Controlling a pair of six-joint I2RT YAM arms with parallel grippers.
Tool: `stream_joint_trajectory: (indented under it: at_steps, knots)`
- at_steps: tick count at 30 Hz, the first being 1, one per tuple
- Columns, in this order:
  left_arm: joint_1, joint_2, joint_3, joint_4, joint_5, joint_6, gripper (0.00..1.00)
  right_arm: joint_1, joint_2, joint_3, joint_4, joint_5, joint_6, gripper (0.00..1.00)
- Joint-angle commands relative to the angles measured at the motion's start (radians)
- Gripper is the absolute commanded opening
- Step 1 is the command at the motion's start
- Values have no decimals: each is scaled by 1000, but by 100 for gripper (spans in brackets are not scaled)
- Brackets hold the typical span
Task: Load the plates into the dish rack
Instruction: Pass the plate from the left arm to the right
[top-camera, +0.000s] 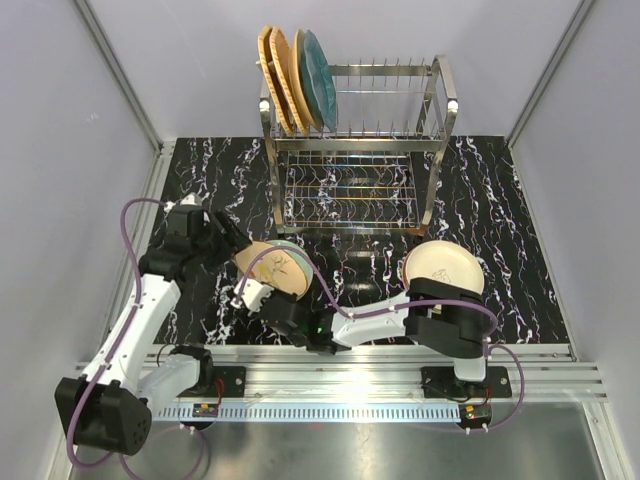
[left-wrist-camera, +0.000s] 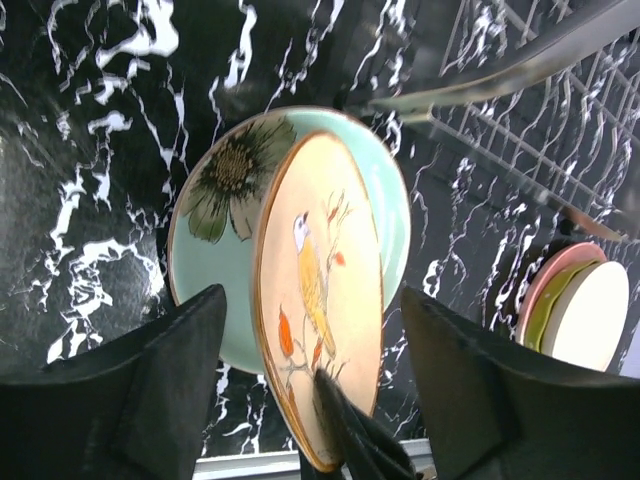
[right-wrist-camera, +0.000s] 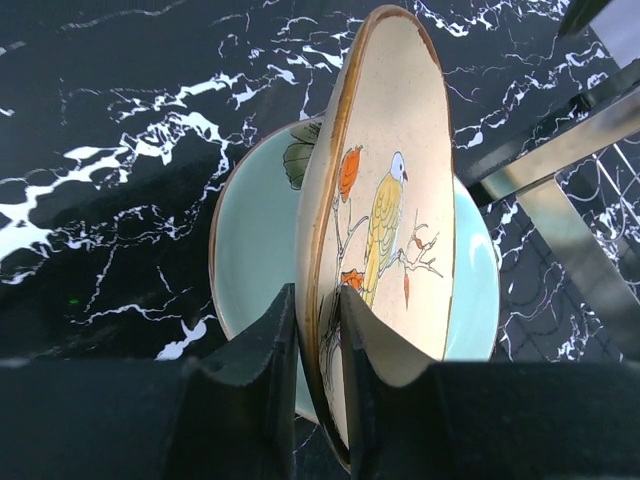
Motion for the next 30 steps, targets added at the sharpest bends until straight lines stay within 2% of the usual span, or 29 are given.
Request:
stream_joint_trajectory:
  at_steps: [1,2,3,5,6,7,12,17,23,30]
  knots:
    - [11,-3,100,-6,-51,51,76,10,-95,-6,46,-12,87,0]
    - [13,-9,114,-15,-70,56,77,11,-115,-9,47,-15,91,0]
    - [14,-12,127,-34,-106,59,84,10,-124,-13,47,-15,96,0]
    - [19,-32,162,-44,-143,82,90,10,-150,-18,52,-12,111,0]
    - [22,-38,176,-60,-180,93,98,8,-158,-18,52,-15,119,0]
    - [22,-46,197,-67,-199,105,99,5,-164,-12,40,-19,131,0]
    - [23,-97,222,-84,-300,203,99,-15,-247,-7,-3,-49,182,0]
    - [23,-159,165,-55,-421,257,99,-42,-334,-12,-43,-134,246,0]
    - [23,-235,36,29,-426,272,99,-94,-426,8,-121,-214,341,0]
    - [23,-216,30,26,-443,281,99,-124,-589,42,-304,-343,370,0]
